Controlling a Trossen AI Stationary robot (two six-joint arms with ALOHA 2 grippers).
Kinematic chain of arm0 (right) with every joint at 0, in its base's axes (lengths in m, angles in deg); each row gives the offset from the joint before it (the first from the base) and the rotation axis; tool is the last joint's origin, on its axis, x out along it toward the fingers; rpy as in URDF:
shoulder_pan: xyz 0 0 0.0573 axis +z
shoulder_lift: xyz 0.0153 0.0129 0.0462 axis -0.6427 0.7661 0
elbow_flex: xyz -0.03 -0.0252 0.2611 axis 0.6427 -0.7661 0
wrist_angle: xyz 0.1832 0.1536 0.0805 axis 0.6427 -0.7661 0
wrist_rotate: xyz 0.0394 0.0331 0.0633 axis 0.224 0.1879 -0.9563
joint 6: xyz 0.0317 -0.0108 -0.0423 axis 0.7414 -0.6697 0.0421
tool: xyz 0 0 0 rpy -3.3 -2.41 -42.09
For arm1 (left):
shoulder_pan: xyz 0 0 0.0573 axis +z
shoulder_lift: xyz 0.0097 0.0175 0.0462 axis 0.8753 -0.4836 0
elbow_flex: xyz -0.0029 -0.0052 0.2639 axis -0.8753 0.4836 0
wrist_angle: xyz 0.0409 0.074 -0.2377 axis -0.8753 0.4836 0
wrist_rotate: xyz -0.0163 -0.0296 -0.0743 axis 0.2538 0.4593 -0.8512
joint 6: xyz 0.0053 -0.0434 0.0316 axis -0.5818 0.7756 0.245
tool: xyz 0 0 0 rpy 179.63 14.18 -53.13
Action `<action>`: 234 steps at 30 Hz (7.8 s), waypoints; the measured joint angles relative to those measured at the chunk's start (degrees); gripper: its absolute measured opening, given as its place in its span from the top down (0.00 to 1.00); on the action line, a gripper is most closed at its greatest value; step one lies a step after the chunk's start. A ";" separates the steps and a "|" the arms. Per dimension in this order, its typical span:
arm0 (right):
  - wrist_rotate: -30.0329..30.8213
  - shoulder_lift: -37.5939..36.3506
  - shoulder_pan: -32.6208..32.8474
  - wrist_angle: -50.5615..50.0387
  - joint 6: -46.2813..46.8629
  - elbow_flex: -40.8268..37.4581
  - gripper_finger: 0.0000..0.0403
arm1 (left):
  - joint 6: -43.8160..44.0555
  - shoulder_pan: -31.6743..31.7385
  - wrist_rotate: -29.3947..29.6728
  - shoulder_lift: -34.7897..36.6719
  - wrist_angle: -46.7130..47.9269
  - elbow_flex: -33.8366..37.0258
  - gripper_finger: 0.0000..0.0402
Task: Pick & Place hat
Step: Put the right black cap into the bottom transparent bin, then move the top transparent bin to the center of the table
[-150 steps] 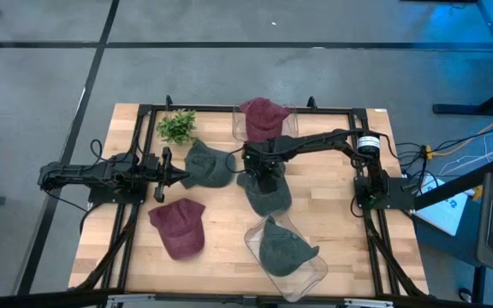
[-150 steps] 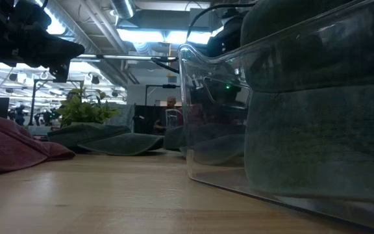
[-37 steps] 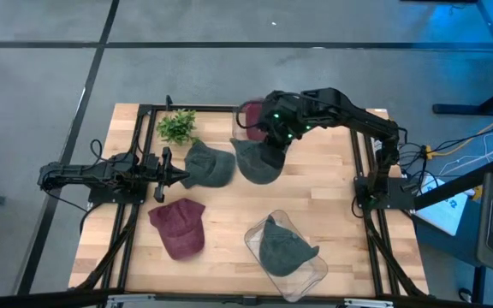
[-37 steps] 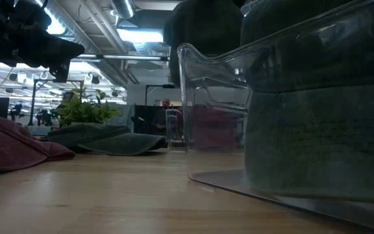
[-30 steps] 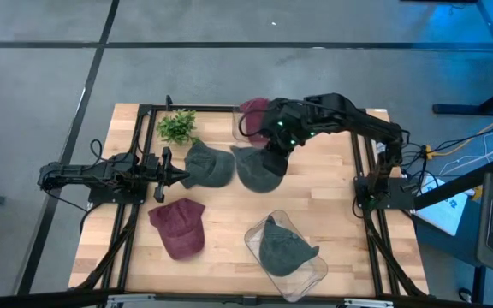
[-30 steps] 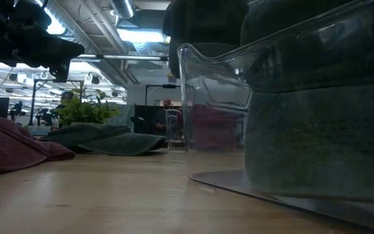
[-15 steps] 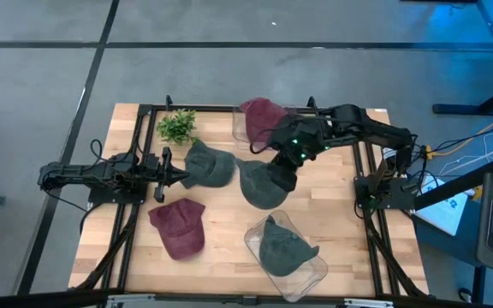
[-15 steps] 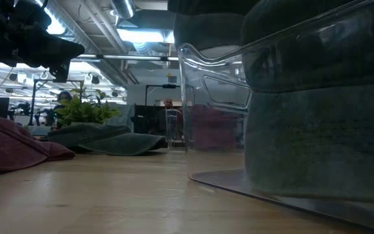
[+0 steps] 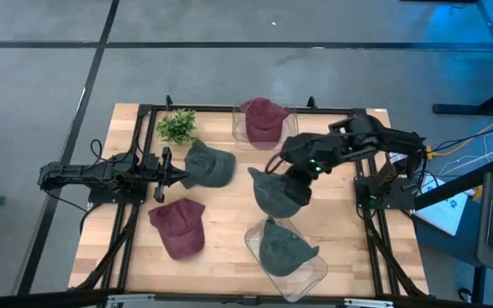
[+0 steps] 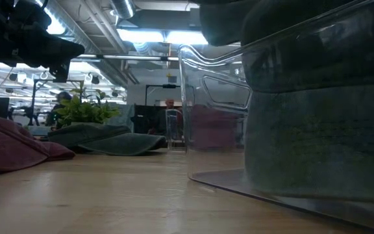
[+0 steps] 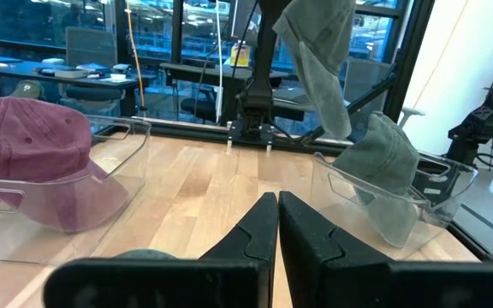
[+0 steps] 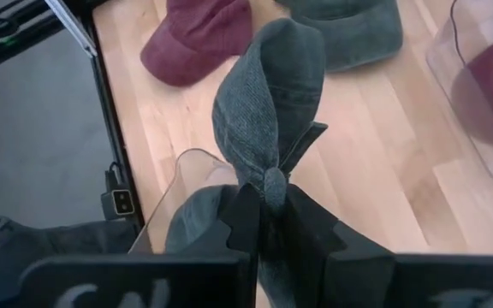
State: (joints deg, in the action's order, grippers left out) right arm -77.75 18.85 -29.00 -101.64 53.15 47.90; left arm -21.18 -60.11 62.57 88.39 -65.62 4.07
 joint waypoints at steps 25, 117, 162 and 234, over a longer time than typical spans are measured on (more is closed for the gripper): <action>11.71 -2.77 7.55 1.34 18.44 0.00 0.91 | 0.00 -0.02 0.00 -0.01 -0.02 0.00 0.98; 7.92 10.67 23.75 1.69 54.42 -3.75 0.91 | 0.00 -0.01 0.00 0.01 -0.02 0.02 0.98; 5.45 10.48 22.55 12.01 57.78 -21.90 0.68 | 0.00 0.00 0.00 0.00 -0.02 0.00 0.98; 33.47 -3.86 9.34 21.57 -23.18 -19.43 0.47 | 0.00 -0.01 0.00 0.01 -0.02 0.01 0.97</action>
State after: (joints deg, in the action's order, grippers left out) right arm -44.28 14.99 -19.66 -80.08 29.97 28.47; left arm -21.18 -60.12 62.57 88.40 -65.64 4.08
